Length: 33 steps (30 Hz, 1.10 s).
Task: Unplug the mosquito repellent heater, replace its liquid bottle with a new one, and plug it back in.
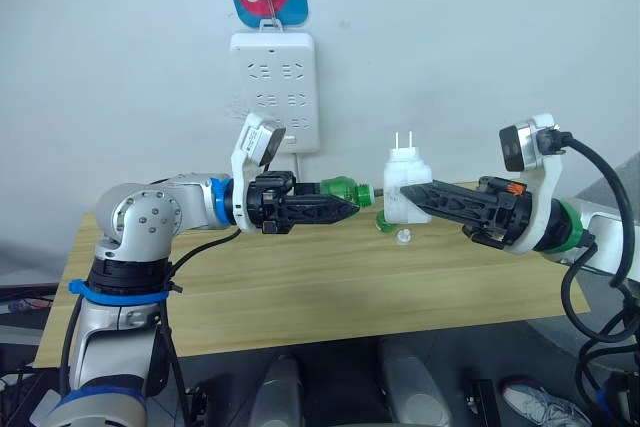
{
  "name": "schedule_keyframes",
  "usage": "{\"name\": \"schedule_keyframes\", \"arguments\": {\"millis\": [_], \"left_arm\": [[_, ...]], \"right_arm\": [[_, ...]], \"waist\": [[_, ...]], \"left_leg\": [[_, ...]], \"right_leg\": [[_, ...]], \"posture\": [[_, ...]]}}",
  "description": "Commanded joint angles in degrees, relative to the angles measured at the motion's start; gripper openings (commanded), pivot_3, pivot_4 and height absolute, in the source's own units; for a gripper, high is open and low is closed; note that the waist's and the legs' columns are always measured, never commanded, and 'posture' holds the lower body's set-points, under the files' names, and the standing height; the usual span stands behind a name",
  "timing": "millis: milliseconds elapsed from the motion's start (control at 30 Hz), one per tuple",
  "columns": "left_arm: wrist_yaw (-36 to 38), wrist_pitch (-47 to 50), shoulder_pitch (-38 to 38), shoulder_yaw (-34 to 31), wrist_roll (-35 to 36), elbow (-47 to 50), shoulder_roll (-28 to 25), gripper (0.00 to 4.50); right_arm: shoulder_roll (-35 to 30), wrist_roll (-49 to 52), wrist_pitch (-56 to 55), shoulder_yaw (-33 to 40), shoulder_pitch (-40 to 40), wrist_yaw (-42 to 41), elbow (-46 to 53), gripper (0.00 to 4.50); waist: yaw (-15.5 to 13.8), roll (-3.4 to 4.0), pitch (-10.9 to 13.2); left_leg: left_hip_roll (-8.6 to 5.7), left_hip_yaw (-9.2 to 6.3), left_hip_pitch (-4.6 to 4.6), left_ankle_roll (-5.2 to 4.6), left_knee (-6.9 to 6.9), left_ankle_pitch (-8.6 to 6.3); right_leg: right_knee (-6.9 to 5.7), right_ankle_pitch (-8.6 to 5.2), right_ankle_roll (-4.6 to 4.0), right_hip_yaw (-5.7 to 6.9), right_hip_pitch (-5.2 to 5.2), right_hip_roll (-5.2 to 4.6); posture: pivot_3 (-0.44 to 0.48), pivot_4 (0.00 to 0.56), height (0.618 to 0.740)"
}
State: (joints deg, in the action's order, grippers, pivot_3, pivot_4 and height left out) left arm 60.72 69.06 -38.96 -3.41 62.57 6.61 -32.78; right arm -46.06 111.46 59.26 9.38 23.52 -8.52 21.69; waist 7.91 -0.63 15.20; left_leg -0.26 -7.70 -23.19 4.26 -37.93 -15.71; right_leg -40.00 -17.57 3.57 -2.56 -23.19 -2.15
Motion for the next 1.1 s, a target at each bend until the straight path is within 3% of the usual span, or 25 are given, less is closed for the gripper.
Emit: {"name": "schedule_keyframes", "arguments": {"millis": [33, 1100], "left_arm": [[1.03, -0.79, -0.56, 0.74, 0.48, 2.36, 0.14, 2.3], [3.89, -3.69, -2.35, 3.5, -3.05, 0.62, 0.44, 2.3]], "right_arm": [[0.47, 1.54, -1.11, -0.29, 1.2, 0.03, 2.32, 2.95], [-2.13, 1.54, 0.22, -0.9, -1.01, -1.64, 2.03, 2.95]], "waist": [[0.0, 0.0, 0.0], [0.0, 0.0, 0.0]], "left_leg": [[0.0, 0.0, 0.0, 0.0, 0.0, 0.0], [-0.01, 0.01, 0.0, -0.06, 0.0, -0.03]], "right_leg": [[0.0, 0.0, 0.0, 0.0, 0.0, 0.0], [0.0, 0.0, 0.0, -0.01, 0.0, 0.0]], "posture": [[-0.177, 0.228, 0.74], [-0.184, 0.234, 0.74]]}}
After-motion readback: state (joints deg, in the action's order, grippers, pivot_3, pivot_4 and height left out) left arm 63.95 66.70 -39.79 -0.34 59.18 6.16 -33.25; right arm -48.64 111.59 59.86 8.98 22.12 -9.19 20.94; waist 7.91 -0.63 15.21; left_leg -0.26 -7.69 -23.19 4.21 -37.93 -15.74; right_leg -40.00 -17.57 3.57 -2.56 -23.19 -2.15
